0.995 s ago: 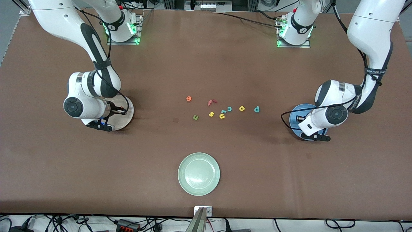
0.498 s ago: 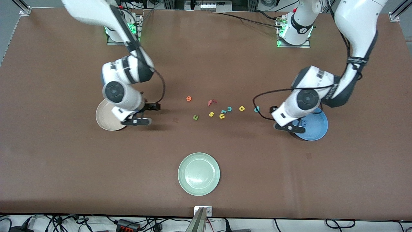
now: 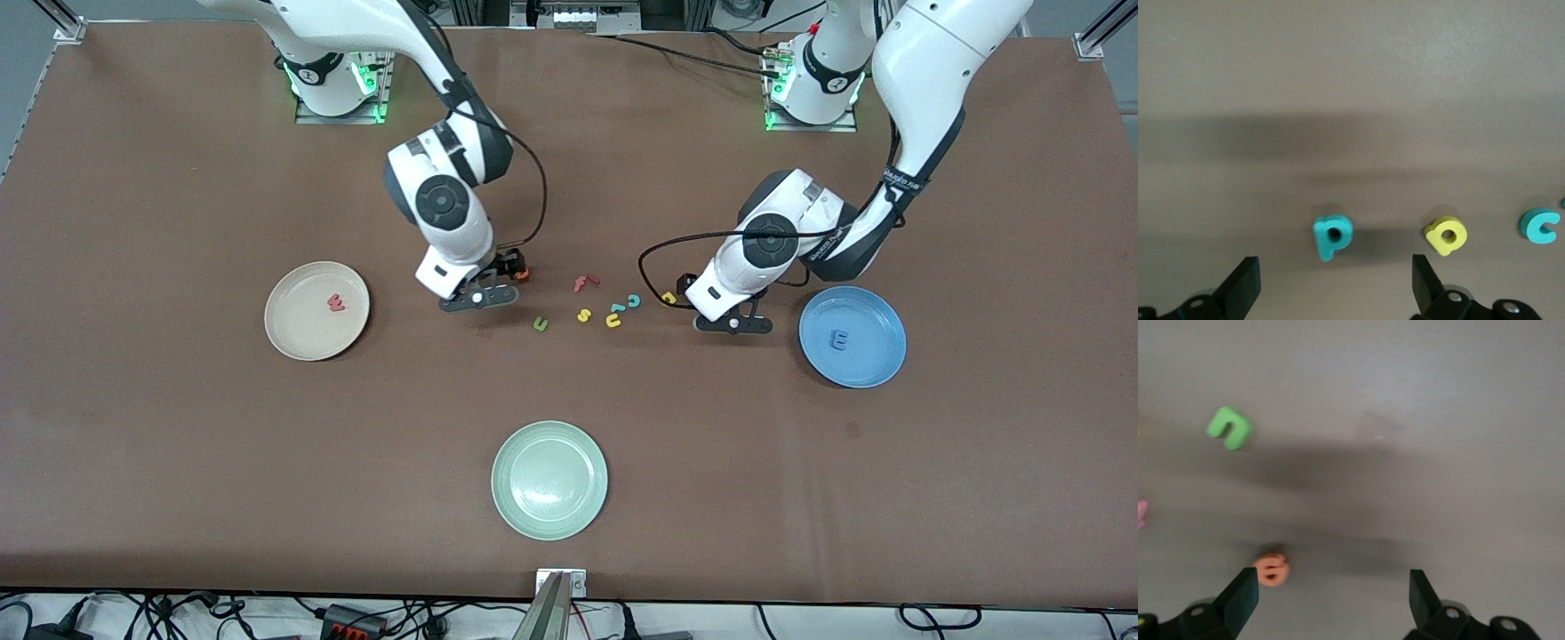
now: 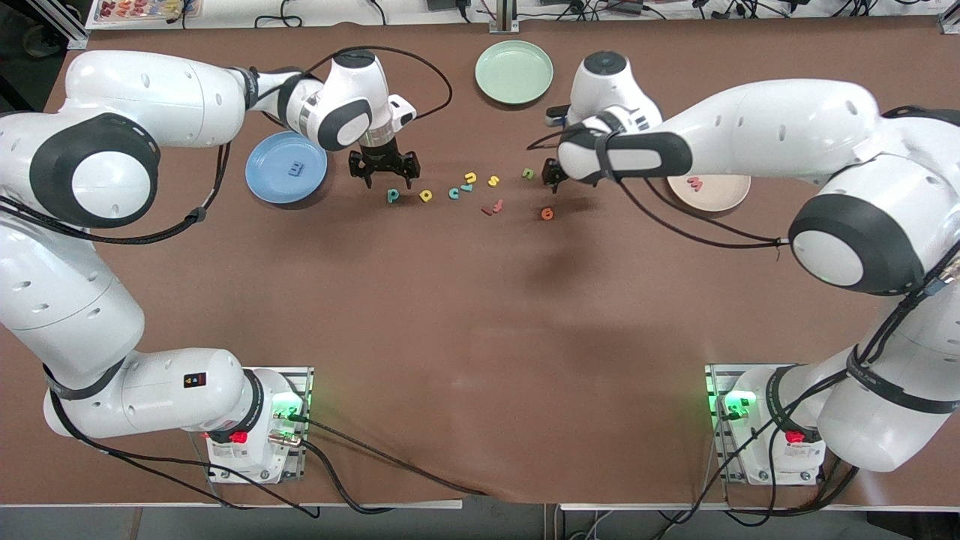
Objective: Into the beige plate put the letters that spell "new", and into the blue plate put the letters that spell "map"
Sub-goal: 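Return the right gripper to the letters while the left gripper returns too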
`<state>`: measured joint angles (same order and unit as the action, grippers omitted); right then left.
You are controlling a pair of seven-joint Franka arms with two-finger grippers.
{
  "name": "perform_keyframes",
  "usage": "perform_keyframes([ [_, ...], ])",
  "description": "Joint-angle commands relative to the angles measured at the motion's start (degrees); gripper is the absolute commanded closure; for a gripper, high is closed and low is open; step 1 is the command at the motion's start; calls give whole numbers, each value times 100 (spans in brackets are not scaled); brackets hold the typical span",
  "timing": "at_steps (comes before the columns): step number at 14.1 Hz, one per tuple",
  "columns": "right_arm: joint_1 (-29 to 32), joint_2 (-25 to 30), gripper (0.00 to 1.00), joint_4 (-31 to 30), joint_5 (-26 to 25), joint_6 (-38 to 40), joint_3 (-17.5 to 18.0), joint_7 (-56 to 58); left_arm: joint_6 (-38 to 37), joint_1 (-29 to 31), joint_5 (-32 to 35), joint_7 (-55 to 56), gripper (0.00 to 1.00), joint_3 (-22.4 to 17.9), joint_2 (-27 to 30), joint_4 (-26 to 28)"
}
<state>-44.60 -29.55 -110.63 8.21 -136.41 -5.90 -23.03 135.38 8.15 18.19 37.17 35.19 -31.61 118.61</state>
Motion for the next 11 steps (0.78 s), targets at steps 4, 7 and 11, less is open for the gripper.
perform_keyframes([
  [4,-348,-367,14,6,41,-430,-60,-220,331,90,149,124,32,-12,-223,136],
  [7,-479,-446,19,15,41,-439,-60,-220,331,134,422,133,52,-21,-223,127],
  [11,-497,-464,29,15,23,-465,-60,-220,340,125,422,132,72,-48,-241,109],
])
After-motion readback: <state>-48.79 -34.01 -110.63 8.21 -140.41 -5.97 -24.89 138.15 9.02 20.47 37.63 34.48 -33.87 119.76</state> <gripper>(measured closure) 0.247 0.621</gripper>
